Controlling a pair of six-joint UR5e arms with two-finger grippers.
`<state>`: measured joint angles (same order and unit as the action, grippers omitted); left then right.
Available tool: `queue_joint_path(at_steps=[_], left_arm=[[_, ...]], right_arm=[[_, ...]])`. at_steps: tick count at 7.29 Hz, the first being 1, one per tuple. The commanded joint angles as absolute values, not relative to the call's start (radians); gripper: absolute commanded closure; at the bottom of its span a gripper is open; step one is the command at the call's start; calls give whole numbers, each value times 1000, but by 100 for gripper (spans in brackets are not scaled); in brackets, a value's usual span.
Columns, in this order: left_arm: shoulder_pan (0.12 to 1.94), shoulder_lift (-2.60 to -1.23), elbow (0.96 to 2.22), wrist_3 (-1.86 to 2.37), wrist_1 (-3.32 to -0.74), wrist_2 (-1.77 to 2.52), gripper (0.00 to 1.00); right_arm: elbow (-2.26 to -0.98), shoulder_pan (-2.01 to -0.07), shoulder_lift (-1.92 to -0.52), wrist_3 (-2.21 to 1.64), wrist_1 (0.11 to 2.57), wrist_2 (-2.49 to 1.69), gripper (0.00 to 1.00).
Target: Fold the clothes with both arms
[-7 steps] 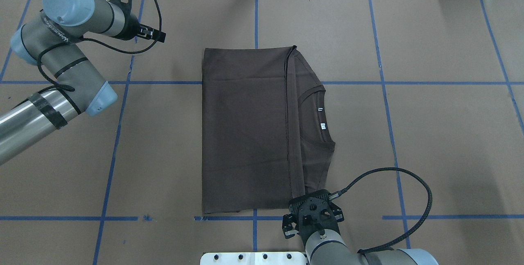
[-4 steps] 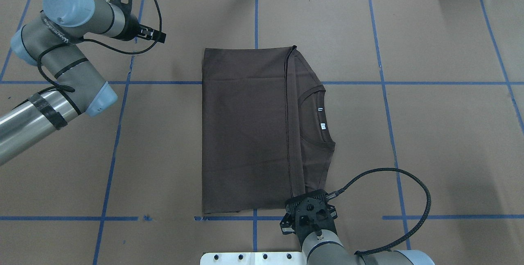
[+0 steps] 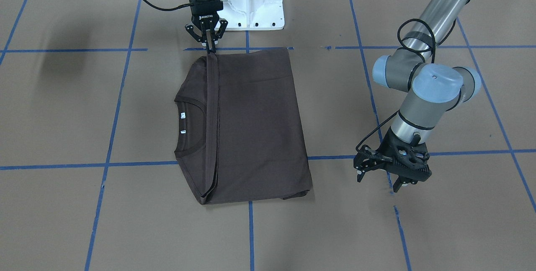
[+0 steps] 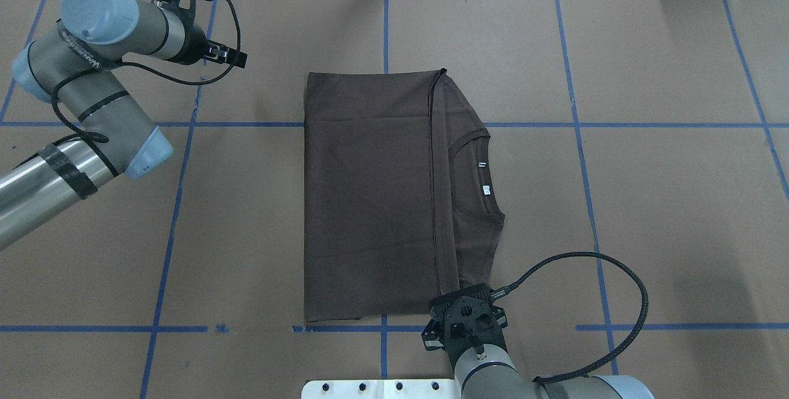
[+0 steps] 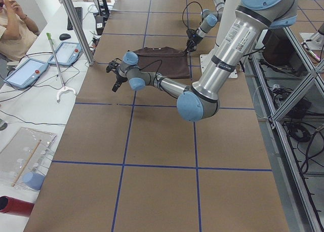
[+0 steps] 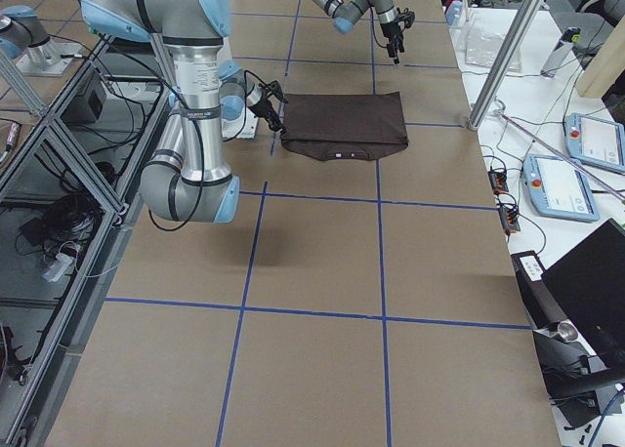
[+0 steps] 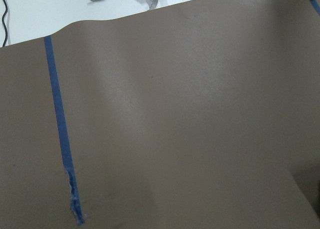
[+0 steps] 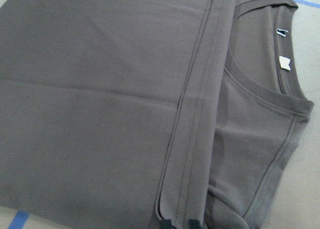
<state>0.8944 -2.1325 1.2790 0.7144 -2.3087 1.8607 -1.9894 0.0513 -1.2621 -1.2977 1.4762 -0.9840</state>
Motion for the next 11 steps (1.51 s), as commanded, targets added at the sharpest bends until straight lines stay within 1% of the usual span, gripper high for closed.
queue_joint_path(at_steps=[1, 3, 4, 5, 7, 9, 10, 11], left_arm=[[894, -2129, 1284, 715, -2309, 1861, 0], [893, -2129, 1284, 715, -2309, 1861, 0], [891, -2129, 1285, 716, -2309, 1861, 0], [890, -2129, 1285, 715, -2309, 1861, 0], [885, -2129, 1285, 715, -2309, 1861, 0], [884, -2129, 1285, 716, -2309, 1861, 0], [884, -2129, 1287, 716, -2309, 1861, 0], [884, -2129, 1290, 716, -2309, 1861, 0]], right_arm=[[-1991, 49, -1261, -1298, 1474, -971, 100], [-2003, 35, -1269, -1308, 1471, -976, 100], [-2025, 34, -1290, -1322, 1474, -971, 100], [-2028, 38, -1337, -1418, 1471, -971, 100], [-2031, 86, -1396, -1503, 1474, -956, 100], [-2034, 109, -1414, -1589, 1474, -945, 100], [-2034, 110, -1416, -1588, 1474, -940, 1], [-2063, 109, -1411, -1580, 1474, -949, 0]])
